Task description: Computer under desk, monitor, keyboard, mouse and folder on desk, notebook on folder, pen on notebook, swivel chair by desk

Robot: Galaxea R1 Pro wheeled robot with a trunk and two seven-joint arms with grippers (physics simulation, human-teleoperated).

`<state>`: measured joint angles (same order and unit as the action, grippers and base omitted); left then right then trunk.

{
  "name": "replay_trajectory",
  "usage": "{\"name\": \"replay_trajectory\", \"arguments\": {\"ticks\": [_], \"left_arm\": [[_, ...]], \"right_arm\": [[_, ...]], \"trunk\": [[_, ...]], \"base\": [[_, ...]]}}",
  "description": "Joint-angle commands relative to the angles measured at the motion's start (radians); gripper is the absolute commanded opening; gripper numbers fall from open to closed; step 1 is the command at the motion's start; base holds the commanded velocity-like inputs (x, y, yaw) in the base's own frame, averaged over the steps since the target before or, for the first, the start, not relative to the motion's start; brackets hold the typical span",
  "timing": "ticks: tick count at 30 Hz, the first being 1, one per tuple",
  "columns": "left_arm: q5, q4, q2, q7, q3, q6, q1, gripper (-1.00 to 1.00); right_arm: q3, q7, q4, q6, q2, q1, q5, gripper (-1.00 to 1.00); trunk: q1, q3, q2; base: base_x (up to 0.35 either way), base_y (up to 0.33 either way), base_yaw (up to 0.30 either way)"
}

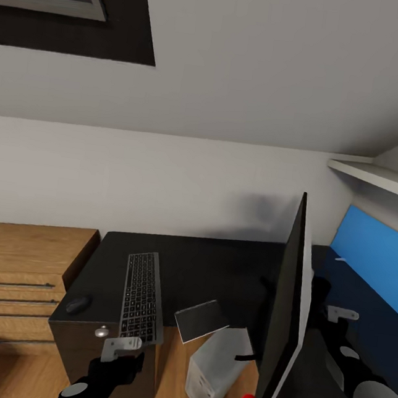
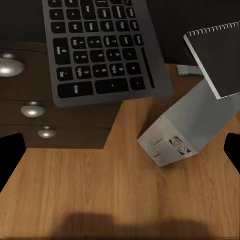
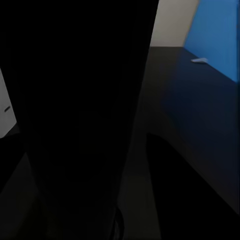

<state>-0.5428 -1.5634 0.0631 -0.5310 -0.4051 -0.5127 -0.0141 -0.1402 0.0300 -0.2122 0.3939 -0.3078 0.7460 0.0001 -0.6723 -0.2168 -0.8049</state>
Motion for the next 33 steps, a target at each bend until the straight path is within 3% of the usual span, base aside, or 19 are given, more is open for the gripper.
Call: {"name": "replay_trajectory", "arguments": {"ticks": [1,12,33], "left_arm": [[-0.009,-0.002,0.001,-0.01,-0.002,-0.001,-0.001,1.0],[-0.009,-0.005,0.005,-0.011,-0.001,-0.001,-0.001,1.0],[-0.009,-0.016,0.016,-0.01,-0.001,-0.001,-0.001,1.0]], "right_arm": [[-0.005,0.002,0.001,0.002,-0.001,0.001,-0.005,-1.0],[-0.008,-0.052,0.001,-0.004,-0.004,0.001,-0.007,-1.0],[-0.009,-0.052,0.001,-0.004,-0.006,0.001,-0.011,-1.0]], "trunk": [[0.0,-0.001,-0.001],[0.0,-0.001,-0.001],[0.0,-0.001,-0.001]], "base": [[-0.024,0.0,0.0],[-0.004,0.0,0.0],[0.0,0.0,0.0]]}}
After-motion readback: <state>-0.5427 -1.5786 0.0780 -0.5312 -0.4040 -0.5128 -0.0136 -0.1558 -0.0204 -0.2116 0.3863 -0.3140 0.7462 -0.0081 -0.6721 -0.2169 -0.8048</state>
